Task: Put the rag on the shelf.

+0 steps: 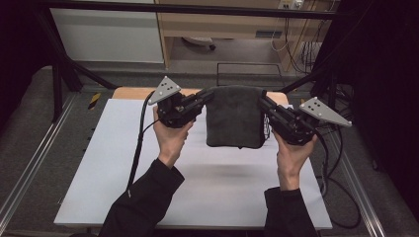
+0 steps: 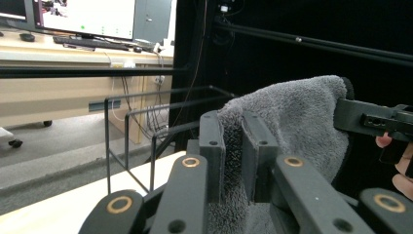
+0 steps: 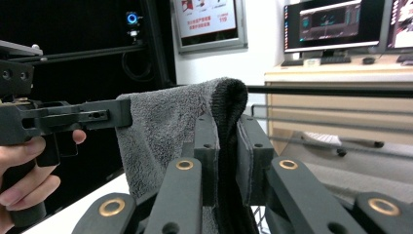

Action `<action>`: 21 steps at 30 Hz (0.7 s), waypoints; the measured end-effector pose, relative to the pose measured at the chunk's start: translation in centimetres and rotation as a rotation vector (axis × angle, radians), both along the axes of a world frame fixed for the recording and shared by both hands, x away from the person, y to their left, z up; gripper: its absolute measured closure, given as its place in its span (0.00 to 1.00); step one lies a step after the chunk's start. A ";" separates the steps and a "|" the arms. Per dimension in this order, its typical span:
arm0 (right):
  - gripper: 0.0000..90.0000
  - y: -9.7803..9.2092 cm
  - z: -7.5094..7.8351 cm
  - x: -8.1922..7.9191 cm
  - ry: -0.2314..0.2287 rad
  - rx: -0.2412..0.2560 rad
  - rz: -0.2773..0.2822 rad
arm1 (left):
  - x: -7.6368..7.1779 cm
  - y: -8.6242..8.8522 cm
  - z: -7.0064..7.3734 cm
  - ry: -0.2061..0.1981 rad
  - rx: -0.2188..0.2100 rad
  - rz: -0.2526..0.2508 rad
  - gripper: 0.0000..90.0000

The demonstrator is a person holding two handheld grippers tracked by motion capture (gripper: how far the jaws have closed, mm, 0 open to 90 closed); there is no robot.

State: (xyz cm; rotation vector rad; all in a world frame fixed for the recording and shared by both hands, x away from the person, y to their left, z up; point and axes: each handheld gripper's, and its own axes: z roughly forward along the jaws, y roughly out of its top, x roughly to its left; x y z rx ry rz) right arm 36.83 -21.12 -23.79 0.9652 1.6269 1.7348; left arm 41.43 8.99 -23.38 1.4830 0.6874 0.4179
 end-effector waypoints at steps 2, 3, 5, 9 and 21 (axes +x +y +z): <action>0.90 -0.2 0.7 0.2 -0.011 -0.002 -0.013 | 0.3 -0.3 0.5 -0.006 -0.010 -0.002 0.89; 0.90 -0.2 0.9 0.3 -0.017 -0.003 -0.019 | 0.6 -0.5 0.9 -0.010 -0.014 -0.002 0.89; 0.90 -0.4 1.5 0.5 -0.028 -0.004 -0.031 | 0.9 -0.8 1.4 -0.017 -0.028 0.001 0.89; 0.90 -0.8 2.6 1.0 -0.051 0.010 -0.047 | 1.5 -1.4 2.6 -0.034 -0.048 0.003 0.89; 0.90 -1.7 5.7 2.5 -0.105 0.039 -0.076 | 3.1 -3.0 6.2 -0.085 -0.064 0.020 0.89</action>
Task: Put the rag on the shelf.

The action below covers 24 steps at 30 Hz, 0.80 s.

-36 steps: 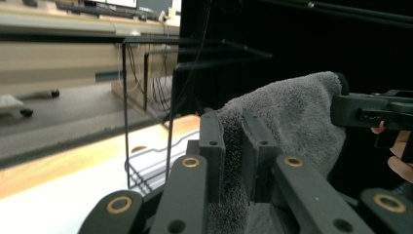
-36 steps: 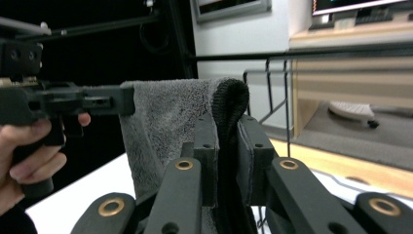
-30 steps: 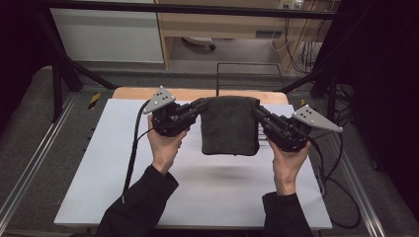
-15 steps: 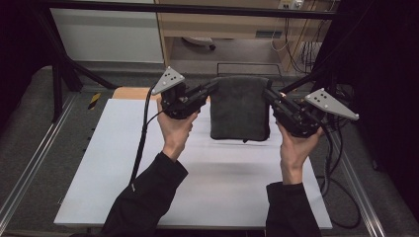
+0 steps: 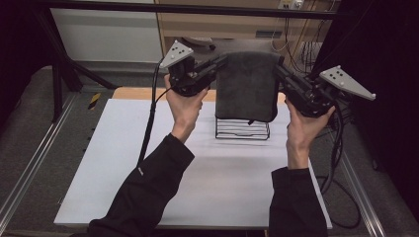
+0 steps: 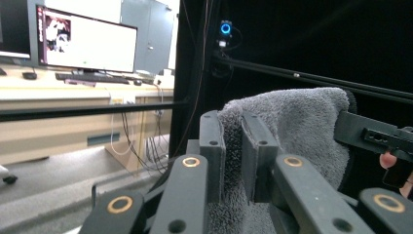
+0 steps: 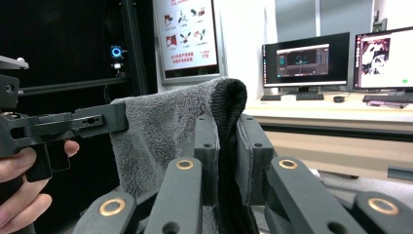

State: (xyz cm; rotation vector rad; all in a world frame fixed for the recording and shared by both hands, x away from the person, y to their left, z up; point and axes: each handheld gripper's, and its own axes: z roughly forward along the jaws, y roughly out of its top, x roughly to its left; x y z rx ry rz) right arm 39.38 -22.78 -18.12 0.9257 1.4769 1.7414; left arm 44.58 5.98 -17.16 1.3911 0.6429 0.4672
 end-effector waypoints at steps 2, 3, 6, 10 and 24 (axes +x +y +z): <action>0.90 -0.1 0.5 0.2 -0.008 0.002 -0.005 | 0.3 -0.2 0.6 -0.004 -0.001 0.000 0.89; 0.90 -0.2 0.8 0.3 -0.011 0.002 -0.009 | 0.4 -0.2 0.9 -0.005 -0.002 0.000 0.90; 0.90 -0.3 1.6 0.7 -0.021 0.003 -0.020 | 0.9 -0.5 1.7 -0.011 -0.013 0.002 0.90; 0.90 -0.4 2.5 1.4 -0.034 -0.001 -0.025 | 1.5 -0.9 2.6 -0.015 -0.019 0.006 0.90; 0.90 -1.4 5.4 3.7 -0.054 0.027 -0.034 | 3.4 -1.7 5.8 -0.033 -0.042 0.016 0.89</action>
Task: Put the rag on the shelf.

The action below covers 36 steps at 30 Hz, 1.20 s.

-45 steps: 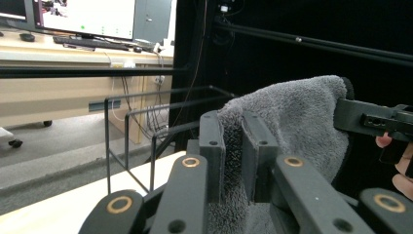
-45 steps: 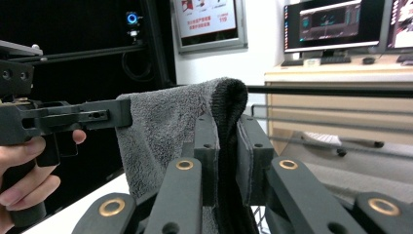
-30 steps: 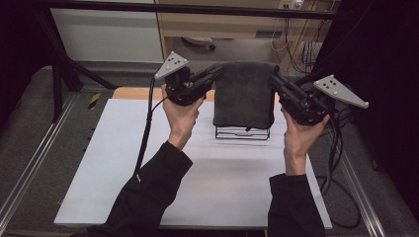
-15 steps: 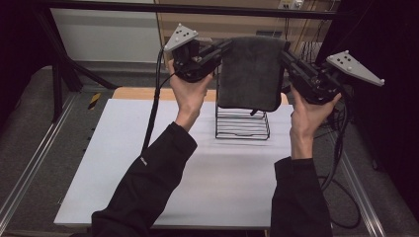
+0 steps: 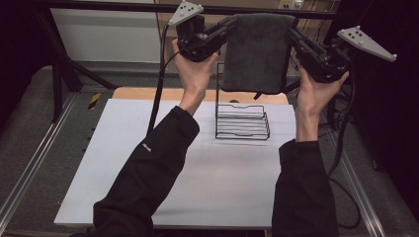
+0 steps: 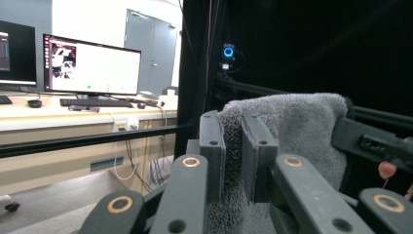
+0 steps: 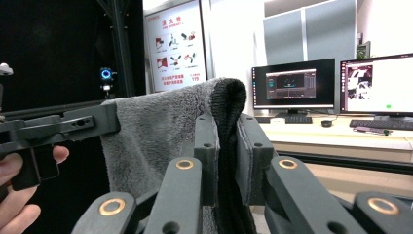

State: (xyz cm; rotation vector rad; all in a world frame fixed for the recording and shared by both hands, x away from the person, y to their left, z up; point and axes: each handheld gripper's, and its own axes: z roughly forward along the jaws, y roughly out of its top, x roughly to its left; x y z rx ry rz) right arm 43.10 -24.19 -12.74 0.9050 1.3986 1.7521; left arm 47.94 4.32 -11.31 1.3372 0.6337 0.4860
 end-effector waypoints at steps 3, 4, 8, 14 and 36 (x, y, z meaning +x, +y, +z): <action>0.90 -0.1 0.5 0.5 -0.006 0.007 0.002 | 0.4 -0.1 0.6 0.000 0.010 0.006 0.89; 0.90 -0.1 0.6 0.6 -0.008 0.006 0.001 | 0.5 -0.1 0.8 -0.001 0.013 0.008 0.89; 0.90 -0.1 1.4 1.2 -0.014 0.009 0.005 | 1.1 0.0 1.4 0.004 -0.006 0.004 0.89; 0.90 0.2 2.6 2.2 -0.021 -0.008 -0.016 | 1.6 0.0 2.0 -0.012 -0.008 0.019 0.90; 0.90 0.1 1.4 6.3 0.043 -0.027 -0.024 | 5.4 -0.6 0.5 0.018 0.074 0.059 0.89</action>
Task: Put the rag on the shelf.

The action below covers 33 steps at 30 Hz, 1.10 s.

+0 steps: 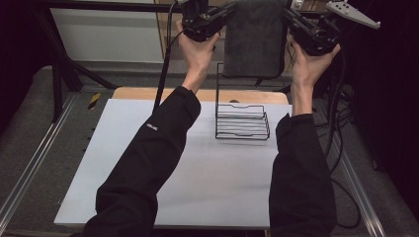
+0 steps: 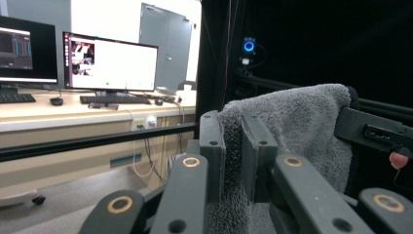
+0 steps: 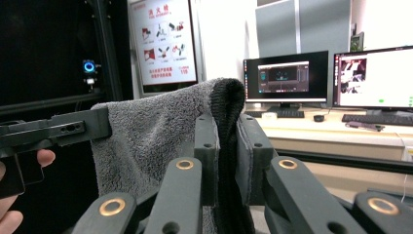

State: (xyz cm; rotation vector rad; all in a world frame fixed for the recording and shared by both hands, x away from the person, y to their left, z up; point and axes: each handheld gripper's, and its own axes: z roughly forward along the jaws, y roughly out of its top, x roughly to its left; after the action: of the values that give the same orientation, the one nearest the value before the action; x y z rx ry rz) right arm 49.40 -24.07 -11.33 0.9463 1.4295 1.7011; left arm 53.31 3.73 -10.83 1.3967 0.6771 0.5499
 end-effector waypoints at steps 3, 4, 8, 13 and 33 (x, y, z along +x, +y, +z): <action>0.90 -0.1 -0.6 0.3 0.010 0.001 -0.005 | 0.1 0.0 -0.6 0.002 0.011 0.000 0.90; 0.90 -0.1 -0.9 0.4 0.010 0.003 -0.005 | 0.2 -0.1 -0.8 0.006 0.009 0.001 0.90; 0.90 0.0 -1.6 0.7 0.024 -0.007 -0.004 | 0.6 0.0 -1.5 0.031 0.017 -0.002 0.90; 0.90 -0.2 -2.7 0.8 0.048 -0.002 0.002 | 0.6 0.1 -2.5 0.044 0.027 -0.015 0.90; 0.90 -1.6 -8.9 -1.4 0.113 0.000 0.016 | -1.5 -0.1 -7.5 0.085 0.116 -0.098 0.90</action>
State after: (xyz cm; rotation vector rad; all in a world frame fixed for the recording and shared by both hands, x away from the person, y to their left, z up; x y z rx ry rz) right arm 48.05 -25.72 -20.23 1.0478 1.5138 1.6825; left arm 51.81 3.65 -18.32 1.5604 0.6486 0.4601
